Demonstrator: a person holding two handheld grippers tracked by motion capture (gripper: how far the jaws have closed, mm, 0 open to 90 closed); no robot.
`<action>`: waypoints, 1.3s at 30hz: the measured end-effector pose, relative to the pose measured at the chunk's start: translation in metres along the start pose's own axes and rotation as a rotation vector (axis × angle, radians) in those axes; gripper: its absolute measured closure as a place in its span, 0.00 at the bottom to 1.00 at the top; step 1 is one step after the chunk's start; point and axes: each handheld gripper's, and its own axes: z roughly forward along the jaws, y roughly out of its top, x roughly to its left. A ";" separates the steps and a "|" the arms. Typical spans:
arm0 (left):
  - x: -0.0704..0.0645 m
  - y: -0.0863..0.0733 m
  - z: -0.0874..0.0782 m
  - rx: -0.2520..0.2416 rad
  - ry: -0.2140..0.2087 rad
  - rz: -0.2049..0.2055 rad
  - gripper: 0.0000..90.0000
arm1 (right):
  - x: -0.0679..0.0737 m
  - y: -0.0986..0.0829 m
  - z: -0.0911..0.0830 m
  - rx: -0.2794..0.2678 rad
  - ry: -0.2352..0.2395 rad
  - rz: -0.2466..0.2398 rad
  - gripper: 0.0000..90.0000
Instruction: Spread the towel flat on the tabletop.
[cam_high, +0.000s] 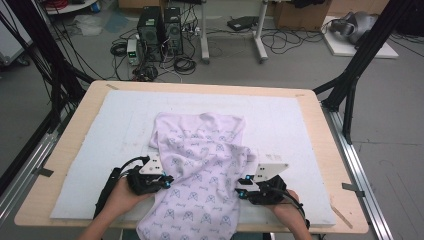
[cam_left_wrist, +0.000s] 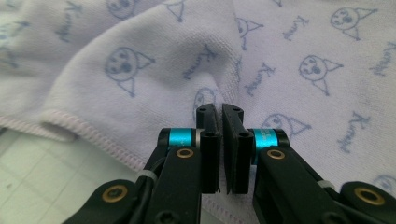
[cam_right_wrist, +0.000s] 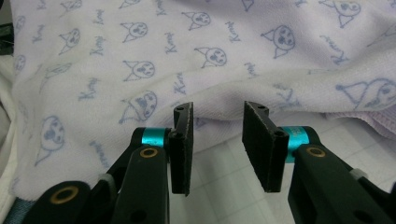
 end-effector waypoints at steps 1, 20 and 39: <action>0.000 -0.002 -0.004 -0.029 0.003 -0.018 0.95 | 0.000 0.000 0.000 -0.002 0.000 -0.002 0.71; 0.006 -0.017 -0.021 -0.054 0.005 -0.081 0.73 | 0.012 0.015 0.035 0.052 0.054 -0.042 0.74; 0.011 -0.023 -0.019 -0.036 0.031 -0.082 0.95 | 0.011 0.026 0.013 -0.002 0.060 -0.011 0.78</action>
